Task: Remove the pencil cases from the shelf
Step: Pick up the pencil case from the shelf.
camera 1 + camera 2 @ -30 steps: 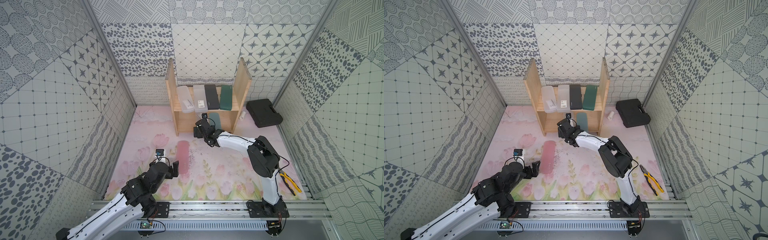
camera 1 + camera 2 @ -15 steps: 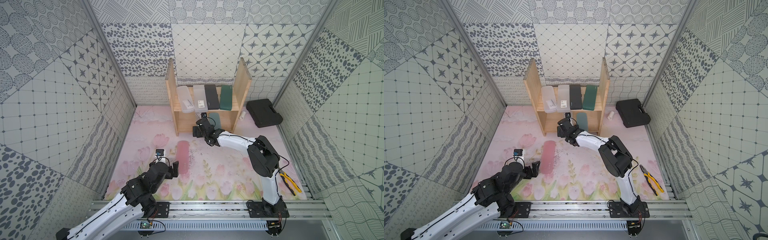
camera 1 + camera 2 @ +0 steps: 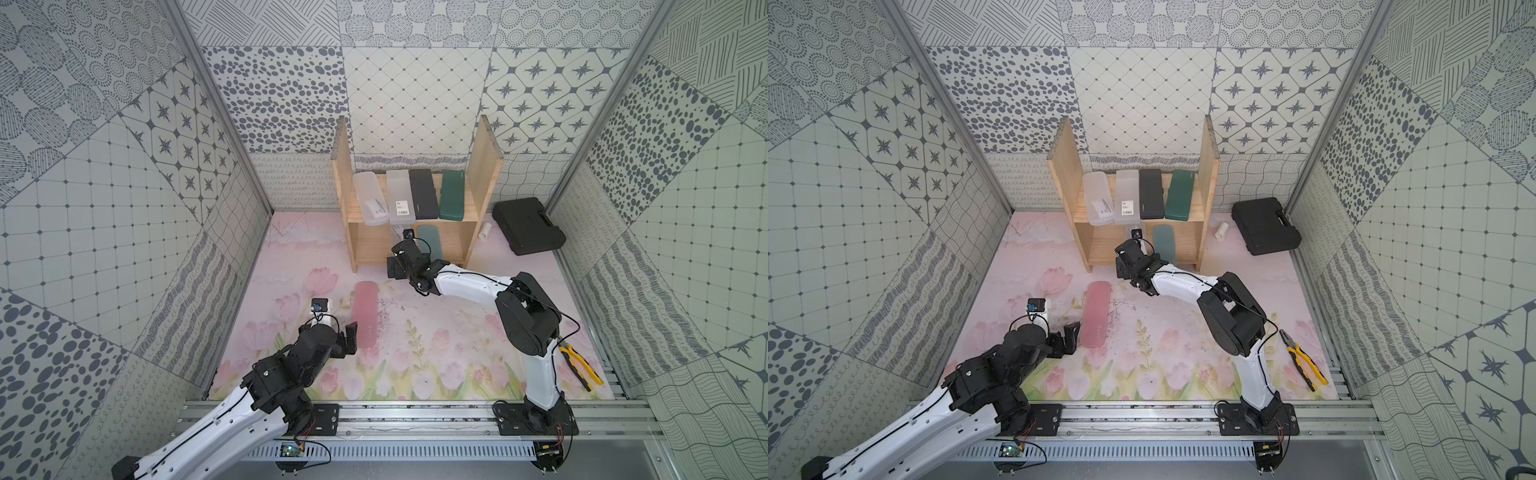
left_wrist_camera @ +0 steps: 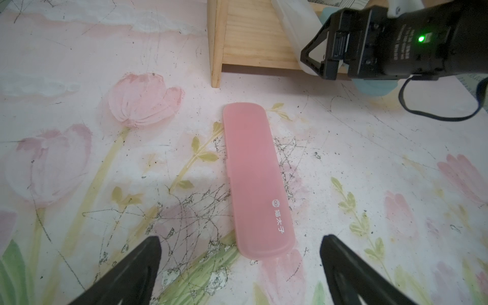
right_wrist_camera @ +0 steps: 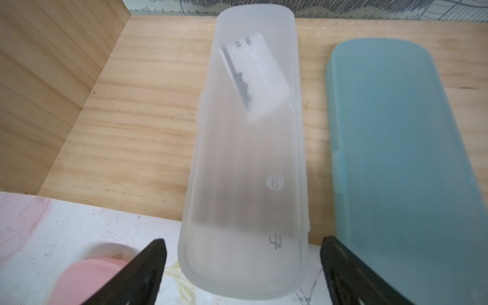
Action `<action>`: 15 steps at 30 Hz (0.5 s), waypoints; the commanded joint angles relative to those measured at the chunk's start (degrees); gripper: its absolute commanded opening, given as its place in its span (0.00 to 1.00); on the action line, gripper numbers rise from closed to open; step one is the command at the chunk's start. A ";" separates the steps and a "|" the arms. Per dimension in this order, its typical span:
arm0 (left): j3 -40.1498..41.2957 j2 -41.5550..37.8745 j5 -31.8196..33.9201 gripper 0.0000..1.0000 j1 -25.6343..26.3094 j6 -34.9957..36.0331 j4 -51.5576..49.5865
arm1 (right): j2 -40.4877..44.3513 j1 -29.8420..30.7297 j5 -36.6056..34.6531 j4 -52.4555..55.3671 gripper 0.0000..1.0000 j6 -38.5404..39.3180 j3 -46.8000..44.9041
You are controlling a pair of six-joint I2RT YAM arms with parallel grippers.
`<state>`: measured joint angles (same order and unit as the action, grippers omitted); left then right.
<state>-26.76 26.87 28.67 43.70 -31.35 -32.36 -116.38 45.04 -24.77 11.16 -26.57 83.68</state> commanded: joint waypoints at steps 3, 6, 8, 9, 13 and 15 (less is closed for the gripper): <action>-0.20 -0.09 -0.89 0.99 -0.25 1.03 0.08 | -0.28 0.14 -1.31 0.44 0.97 0.38 1.34; -0.05 -0.18 -0.89 0.99 -0.20 1.03 0.10 | -1.50 -0.07 -0.92 0.45 0.97 0.56 2.39; -0.04 -0.09 -0.85 0.99 -0.25 1.03 0.08 | -2.24 -0.20 -0.96 0.41 0.96 0.71 3.17; -0.04 -0.13 -0.81 0.99 -0.22 1.03 0.06 | -2.65 -0.26 -0.93 0.38 0.96 0.88 3.62; 0.08 -0.08 -0.80 0.99 -0.28 1.02 0.20 | -4.50 -0.30 -1.23 0.36 0.96 1.22 5.49; 0.11 -0.11 -0.80 0.99 -0.09 1.03 0.32 | -5.34 -0.34 -1.69 0.33 0.95 1.17 6.20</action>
<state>-26.72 26.87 28.67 43.70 -31.35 -32.36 -119.81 44.91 -25.21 12.38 -26.15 87.92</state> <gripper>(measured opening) 0.993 0.956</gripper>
